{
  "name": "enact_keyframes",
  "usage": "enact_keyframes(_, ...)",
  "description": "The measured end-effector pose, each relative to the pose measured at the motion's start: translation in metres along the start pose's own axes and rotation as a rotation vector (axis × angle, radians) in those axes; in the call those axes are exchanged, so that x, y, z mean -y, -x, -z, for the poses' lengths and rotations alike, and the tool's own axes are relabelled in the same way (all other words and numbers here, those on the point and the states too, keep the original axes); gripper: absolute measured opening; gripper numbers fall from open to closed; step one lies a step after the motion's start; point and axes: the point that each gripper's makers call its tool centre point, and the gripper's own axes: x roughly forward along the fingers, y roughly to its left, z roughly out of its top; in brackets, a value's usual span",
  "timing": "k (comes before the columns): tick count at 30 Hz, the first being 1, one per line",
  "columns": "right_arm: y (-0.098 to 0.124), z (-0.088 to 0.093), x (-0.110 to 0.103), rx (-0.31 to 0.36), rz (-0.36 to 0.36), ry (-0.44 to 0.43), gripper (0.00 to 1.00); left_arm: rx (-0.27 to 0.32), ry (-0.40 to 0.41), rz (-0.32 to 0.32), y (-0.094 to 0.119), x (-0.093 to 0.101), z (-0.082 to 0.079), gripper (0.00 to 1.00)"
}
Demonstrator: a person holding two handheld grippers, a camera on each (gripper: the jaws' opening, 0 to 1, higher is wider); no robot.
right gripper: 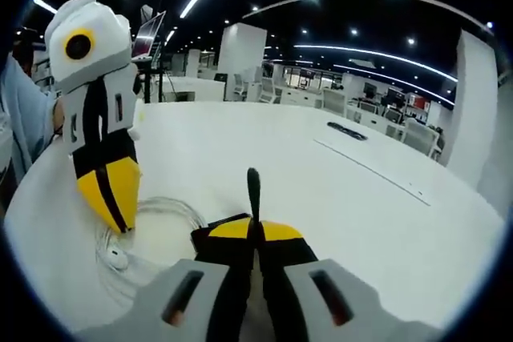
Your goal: Peel open the Velcro strap on the desktop, arrange the wired earphones neatly onto it, and close the Velcro strap to secure them.
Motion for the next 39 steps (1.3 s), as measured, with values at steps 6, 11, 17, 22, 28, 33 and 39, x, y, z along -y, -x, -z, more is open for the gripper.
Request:
enact_keyframes(6,-0.001,0.000,0.001,-0.005,0.020,0.035,0.04,0.007,-0.002,-0.009,0.001,-0.002,-0.002,0.07)
enact_keyframes(11,-0.001,-0.001,0.004,-0.005,0.040,0.050,0.04,0.017,-0.002,-0.019,0.004,-0.004,-0.004,0.07)
enact_keyframes(17,-0.002,-0.001,0.007,-0.006,0.060,0.071,0.05,0.024,-0.003,-0.030,0.005,-0.006,-0.006,0.07)
enact_keyframes(22,-0.001,-0.002,0.010,-0.011,0.083,0.079,0.05,0.040,0.003,-0.048,0.006,-0.009,-0.010,0.07)
enact_keyframes(28,-0.002,-0.003,0.015,-0.024,0.118,0.093,0.07,0.056,0.003,-0.067,0.008,-0.011,-0.015,0.07)
enact_keyframes(33,0.003,-0.008,0.025,-0.012,0.150,0.063,0.07,0.073,0.012,-0.092,0.012,-0.016,-0.018,0.06)
enact_keyframes(39,0.010,-0.011,0.038,0.009,0.184,0.007,0.07,0.088,0.035,-0.127,0.016,-0.026,-0.017,0.06)
